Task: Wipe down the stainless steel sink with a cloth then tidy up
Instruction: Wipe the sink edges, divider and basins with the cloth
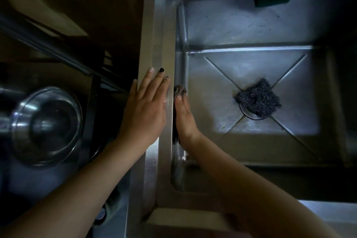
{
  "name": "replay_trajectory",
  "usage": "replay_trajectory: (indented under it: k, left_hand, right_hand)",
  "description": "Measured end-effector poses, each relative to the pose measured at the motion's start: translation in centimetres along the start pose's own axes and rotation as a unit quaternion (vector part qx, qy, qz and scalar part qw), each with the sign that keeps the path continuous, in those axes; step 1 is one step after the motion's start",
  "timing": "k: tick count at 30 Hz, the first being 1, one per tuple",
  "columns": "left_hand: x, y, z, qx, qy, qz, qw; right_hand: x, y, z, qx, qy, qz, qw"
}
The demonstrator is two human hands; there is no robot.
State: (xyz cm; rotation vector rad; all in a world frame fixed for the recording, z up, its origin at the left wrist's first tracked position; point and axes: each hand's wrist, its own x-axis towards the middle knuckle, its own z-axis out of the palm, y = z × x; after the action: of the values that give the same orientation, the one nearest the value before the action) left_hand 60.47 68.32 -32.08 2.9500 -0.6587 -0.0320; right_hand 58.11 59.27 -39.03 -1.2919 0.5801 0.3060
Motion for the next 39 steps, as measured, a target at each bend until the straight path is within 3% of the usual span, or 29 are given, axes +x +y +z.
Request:
replay_trajectory:
  k: [6, 11, 15, 23, 31, 34, 39]
  left_hand:
    - [0.0, -0.1, 0.1, -0.008, -0.002, 0.0, 1.0]
    - [-0.1, -0.1, 0.0, -0.012, -0.006, 0.001, 1.0]
    - [0.0, -0.1, -0.1, -0.017, -0.01, -0.002, 1.0]
    - [0.0, 0.1, -0.2, 0.005, -0.022, -0.013, 1.0]
    - [-0.5, 0.5, -1.3, -0.028, -0.027, -0.04, 0.998]
    - [-1.3, 0.6, -1.9, -0.032, -0.044, -0.047, 0.997]
    - [-3.8, 1.1, -1.3, -0.004, -0.066, 0.011, 0.998]
  right_hand:
    - [5.2, 4.3, 0.1, -0.046, 0.031, 0.114, 0.992]
    - [4.7, 5.9, -0.1, -0.041, 0.032, 0.217, 0.975]
    - [2.5, 4.4, -0.6, -0.046, 0.015, 0.253, 0.966]
    - [-2.9, 1.1, -1.7, 0.032, -0.023, 0.178, 0.983]
    - [-4.4, -1.0, -4.0, 0.033, 0.06, 0.137, 0.988]
    - [-5.4, -1.2, -5.4, 0.018, 0.055, 0.146, 0.988]
    - [-8.2, -0.6, -3.1, -0.042, 0.017, 0.139, 0.989]
